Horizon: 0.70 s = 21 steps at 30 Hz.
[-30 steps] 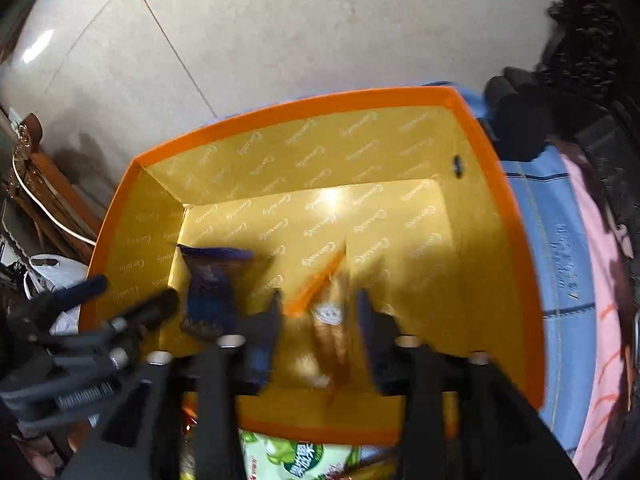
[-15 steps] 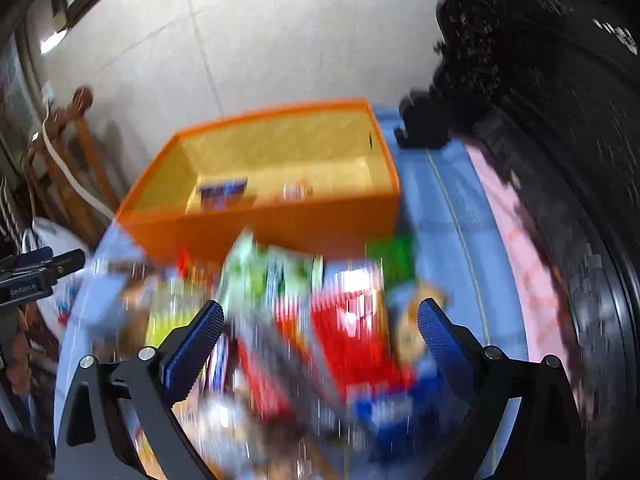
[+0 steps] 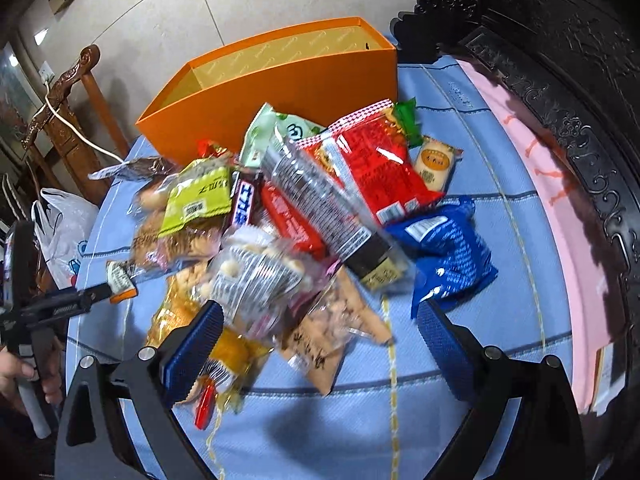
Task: Organize snacks
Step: 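Grasp a yellow chip bag with the left tool while the right tool grasps a peanut pack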
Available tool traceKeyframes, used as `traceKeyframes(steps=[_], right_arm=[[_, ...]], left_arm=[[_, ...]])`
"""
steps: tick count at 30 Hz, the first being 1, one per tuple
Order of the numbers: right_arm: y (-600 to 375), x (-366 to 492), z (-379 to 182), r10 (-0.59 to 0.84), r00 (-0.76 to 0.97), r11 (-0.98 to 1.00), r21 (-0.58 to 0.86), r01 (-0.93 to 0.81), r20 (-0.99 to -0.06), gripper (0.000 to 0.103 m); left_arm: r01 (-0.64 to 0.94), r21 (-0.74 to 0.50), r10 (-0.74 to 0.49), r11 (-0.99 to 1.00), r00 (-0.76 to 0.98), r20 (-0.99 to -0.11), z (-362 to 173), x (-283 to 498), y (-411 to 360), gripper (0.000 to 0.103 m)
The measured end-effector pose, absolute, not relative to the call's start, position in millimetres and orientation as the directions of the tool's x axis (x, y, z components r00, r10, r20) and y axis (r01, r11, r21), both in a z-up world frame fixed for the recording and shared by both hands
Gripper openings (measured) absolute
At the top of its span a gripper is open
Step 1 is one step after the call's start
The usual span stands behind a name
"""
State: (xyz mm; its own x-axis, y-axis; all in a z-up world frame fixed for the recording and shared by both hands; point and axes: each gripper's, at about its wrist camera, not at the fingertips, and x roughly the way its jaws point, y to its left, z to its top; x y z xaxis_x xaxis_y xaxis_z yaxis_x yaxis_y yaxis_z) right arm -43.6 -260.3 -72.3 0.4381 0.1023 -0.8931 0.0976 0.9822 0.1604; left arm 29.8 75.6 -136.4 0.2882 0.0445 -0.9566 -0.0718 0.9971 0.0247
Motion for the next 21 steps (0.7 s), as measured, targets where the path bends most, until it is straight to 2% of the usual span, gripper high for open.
traceKeyframes(steps=[4,5,6,7,9,10,11,17,19,21], right_arm=[[-255.4,-52.2,-71.2,0.088,0.427,0.985,0.142,0.096,-0.9,0.098],[-255.9,-53.1,-70.9,0.084,0.425,0.986,0.138,0.097,-0.901,0.098],[-257.1,-55.6,-70.9,0.079,0.424,0.986,0.132,0.098,-0.902,0.098],[-258.6,-57.7,-71.6,0.071,0.419,0.987,0.124,0.1,-0.905,0.098],[-263.1,-60.0,-75.5,0.062,0.396,0.988,0.114,0.109,-0.916,0.098],[-265.2,-61.1,-77.5,0.056,0.389,0.987,0.109,0.117,-0.919,0.098],[-268.1,-63.2,-80.3,0.044,0.386,0.986,0.101,0.13,-0.921,0.098],[-260.9,-56.8,-111.6,0.03,0.308,0.993,0.062,0.097,-0.951,0.093],[-257.3,-50.0,-120.3,0.034,0.303,0.993,0.066,0.096,-0.952,0.086],[-255.7,-38.7,-131.6,0.026,0.287,0.992,0.061,0.114,-0.958,0.068]], left_arm=[[-0.062,0.018,0.034,0.998,0.274,-0.961,-145.7,42.9,68.3,0.099],[-0.07,0.008,0.027,0.997,0.262,-0.965,-151.0,47.4,66.5,0.095],[-0.078,-0.017,0.004,0.997,0.258,-0.966,-154.2,50.3,66.5,0.085],[-0.078,-0.048,-0.027,0.996,0.248,-0.968,-157.2,53.6,66.6,0.057],[-0.096,-0.08,-0.055,0.992,0.234,-0.971,-158.6,55.1,68.1,0.053],[-0.094,-0.074,-0.05,0.993,0.233,-0.971,-157.8,54.3,67.6,0.048],[-0.07,-0.076,-0.058,0.995,0.235,-0.97,-156.7,52.3,65.7,0.038],[-0.019,-0.052,-0.046,0.998,0.213,-0.976,-155.3,32.4,61.4,0.037],[-0.006,-0.047,-0.045,0.999,0.201,-0.979,-155.3,29.3,60.1,0.037],[-0.001,-0.046,-0.045,0.999,0.2,-0.979,-155.0,26.9,60.1,0.037]])
